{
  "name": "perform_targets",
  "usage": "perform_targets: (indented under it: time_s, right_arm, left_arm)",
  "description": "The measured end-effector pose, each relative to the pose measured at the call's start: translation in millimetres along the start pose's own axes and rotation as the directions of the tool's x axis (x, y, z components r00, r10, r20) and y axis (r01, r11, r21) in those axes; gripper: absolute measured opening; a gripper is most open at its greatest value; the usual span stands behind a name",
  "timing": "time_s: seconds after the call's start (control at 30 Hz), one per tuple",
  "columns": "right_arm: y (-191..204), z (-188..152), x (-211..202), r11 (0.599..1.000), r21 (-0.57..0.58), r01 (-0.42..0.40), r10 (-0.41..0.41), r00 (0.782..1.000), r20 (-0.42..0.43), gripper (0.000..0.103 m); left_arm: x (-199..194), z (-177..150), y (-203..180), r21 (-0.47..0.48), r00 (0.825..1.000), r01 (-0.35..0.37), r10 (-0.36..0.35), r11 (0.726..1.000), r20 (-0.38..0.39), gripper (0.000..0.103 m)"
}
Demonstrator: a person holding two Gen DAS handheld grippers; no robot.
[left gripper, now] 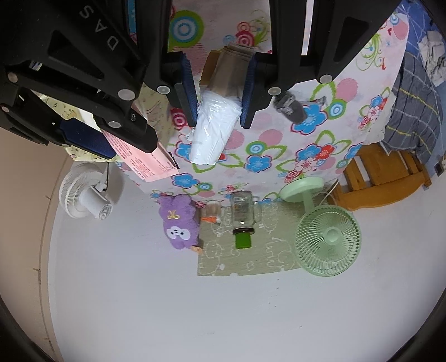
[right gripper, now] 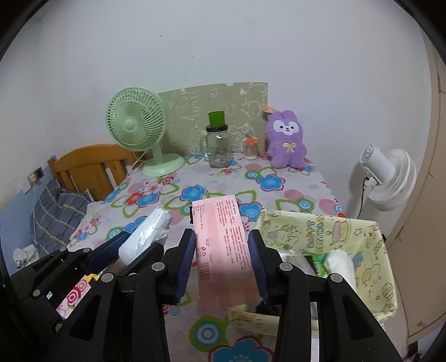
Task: Organize soft objects
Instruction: 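Carry the pink slip with the right gripper while the left carries the white cloth to the yellow box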
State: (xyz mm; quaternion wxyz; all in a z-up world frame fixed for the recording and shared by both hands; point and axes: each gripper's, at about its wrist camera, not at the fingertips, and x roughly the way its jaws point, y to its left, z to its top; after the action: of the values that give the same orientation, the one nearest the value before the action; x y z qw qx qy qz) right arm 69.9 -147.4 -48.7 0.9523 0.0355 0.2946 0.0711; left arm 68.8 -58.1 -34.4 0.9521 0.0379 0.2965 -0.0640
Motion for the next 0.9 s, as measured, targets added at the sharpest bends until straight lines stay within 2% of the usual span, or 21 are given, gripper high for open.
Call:
perform_targets:
  time_s: [0.9]
  right_arm:
    - [-92, -3, -11, 0.987, 0.089, 0.136, -0.139, 0.99, 0.018, 0.043]
  left_arm:
    - [24, 17, -88, 0.121, 0.992, 0.123, -0.124, 0.985, -0.002, 0.031]
